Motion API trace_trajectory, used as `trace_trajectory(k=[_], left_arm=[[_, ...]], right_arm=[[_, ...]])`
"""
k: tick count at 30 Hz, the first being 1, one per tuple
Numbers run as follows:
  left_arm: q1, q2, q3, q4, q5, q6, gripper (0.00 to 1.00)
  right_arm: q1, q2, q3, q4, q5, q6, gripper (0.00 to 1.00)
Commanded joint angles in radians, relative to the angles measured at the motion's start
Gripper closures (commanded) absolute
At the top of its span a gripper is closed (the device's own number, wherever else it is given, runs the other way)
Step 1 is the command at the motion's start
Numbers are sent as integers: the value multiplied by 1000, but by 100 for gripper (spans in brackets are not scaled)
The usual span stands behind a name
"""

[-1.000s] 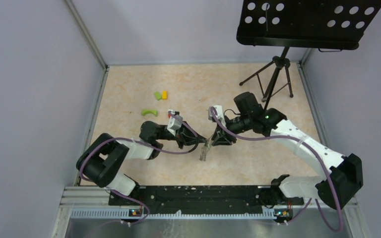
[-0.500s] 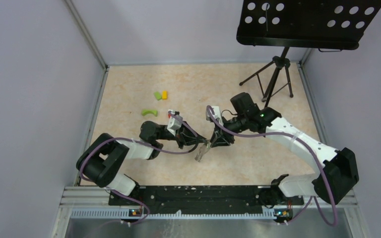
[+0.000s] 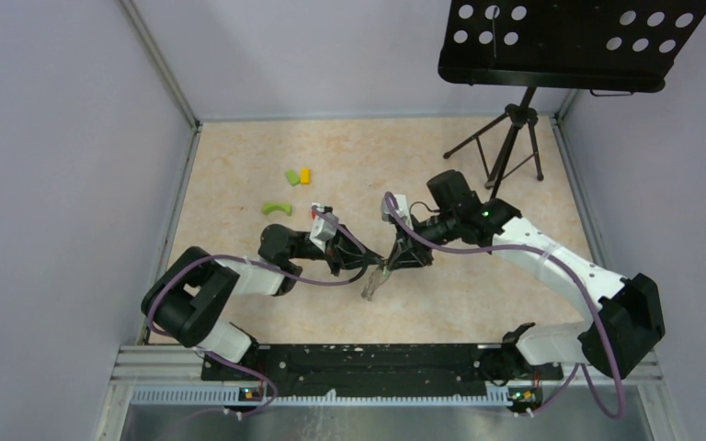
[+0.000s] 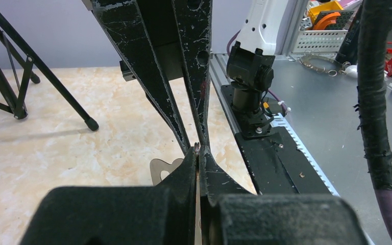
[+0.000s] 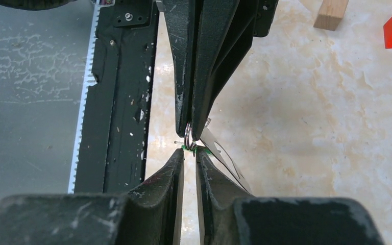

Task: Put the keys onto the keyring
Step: Adjust the key on the keyring.

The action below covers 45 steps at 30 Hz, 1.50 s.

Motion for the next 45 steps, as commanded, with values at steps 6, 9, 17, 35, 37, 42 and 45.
trace_trajectory(k=[6,9,17,35,37,42,45], left_arm=[[-3,-10,6,280,-18,3,100],[-4,-13,8,279,-10,1,100],[-9,-21,10,280,6,-6,100],[-26,-27,11,280,22,3,100],[-29,-27,9,280,23,6,100],[-31,-26,9,280,24,16,100],[-31,-24,8,280,25,23,100]], right_arm=[[-5,4,8,49,-34,8,100],[-4,1,0,63,-32,12,100],[-4,20,-3,76,-27,22,100],[-4,54,18,92,-43,49,100],[-4,56,21,94,-41,53,100],[-4,66,25,101,-41,70,100],[-4,70,32,97,-47,73,100]])
